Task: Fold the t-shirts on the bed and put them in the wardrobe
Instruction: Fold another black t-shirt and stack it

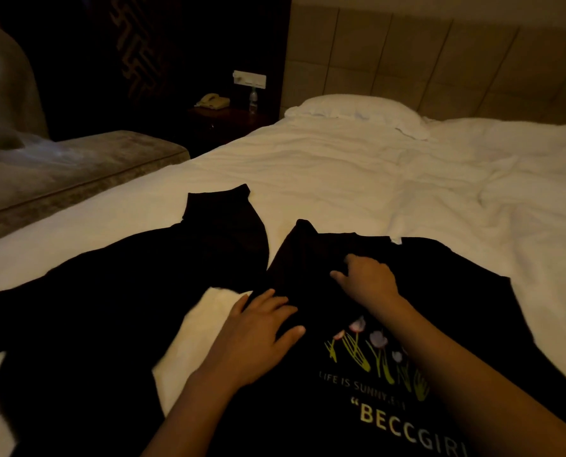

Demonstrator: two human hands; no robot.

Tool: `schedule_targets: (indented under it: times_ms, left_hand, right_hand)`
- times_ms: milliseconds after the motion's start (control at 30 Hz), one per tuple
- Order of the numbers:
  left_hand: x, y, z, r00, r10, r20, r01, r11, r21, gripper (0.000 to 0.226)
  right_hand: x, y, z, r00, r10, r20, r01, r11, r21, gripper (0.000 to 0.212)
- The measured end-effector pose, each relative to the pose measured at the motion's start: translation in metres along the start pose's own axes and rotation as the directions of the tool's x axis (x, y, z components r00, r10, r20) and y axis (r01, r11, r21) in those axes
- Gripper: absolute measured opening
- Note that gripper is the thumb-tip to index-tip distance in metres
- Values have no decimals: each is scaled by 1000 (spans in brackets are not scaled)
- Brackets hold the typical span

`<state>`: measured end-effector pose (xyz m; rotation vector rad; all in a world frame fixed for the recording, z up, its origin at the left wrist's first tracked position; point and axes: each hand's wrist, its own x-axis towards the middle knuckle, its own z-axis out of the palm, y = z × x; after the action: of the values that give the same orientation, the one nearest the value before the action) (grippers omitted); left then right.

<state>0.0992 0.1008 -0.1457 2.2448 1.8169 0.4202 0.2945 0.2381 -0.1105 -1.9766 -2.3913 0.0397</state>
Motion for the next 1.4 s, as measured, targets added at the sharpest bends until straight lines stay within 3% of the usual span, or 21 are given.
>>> schedule_targets:
  times_ms: [133, 200, 333, 433, 567, 667, 733, 833, 900, 1067, 1400]
  left_hand:
    - [0, 13, -1, 996, 71, -46, -71, 997, 18, 86]
    - [2, 24, 1, 990, 135, -33, -135, 991, -7, 75]
    - [4, 27, 12, 987, 155, -31, -154, 988, 14, 56]
    - [6, 22, 16, 983, 110, -147, -117, 992, -42, 37]
    - [4, 17, 13, 974, 136, -180, -137, 991, 6, 60]
    - [-3, 22, 10, 962, 189, -198, -196, 980, -15, 63]
    - [-5, 26, 9, 972, 192, -132, -198, 980, -32, 72]
    - [-6, 31, 7, 980, 172, -100, -177, 983, -40, 80]
    - [-9, 38, 4, 981, 132, -141, -150, 980, -127, 77]
    - [1, 55, -6, 982, 44, -182, -105, 935, -338, 48]
    - [146, 88, 3, 995, 15, -96, -38, 970, -240, 56]
  right_hand:
    - [-1, 17, -5, 999, 37, 3, -36, 939, 342, 40]
    - [-3, 24, -7, 996, 83, -38, -60, 911, 409, 26]
    - [-12, 34, -6, 995, 98, 17, -98, 944, 316, 28]
    - [-17, 40, -1, 991, 99, -92, -67, 949, 307, 25]
    - [-26, 37, -1, 981, 109, -163, -63, 963, 264, 13]
    - [-38, 34, 1, 954, 69, -291, -4, 975, 220, 28]
    - [-50, 33, 4, 930, -33, -366, 101, 980, 170, 37]
    - [-66, 32, 14, 960, -145, -241, 175, 978, 111, 41]
    - [-72, 36, 17, 970, -115, -216, 150, 976, 157, 41]
    - [-84, 54, 0, 916, 30, -400, 106, 944, 313, 42]
    - [-37, 157, -12, 882, 294, -369, -122, 898, 424, 49]
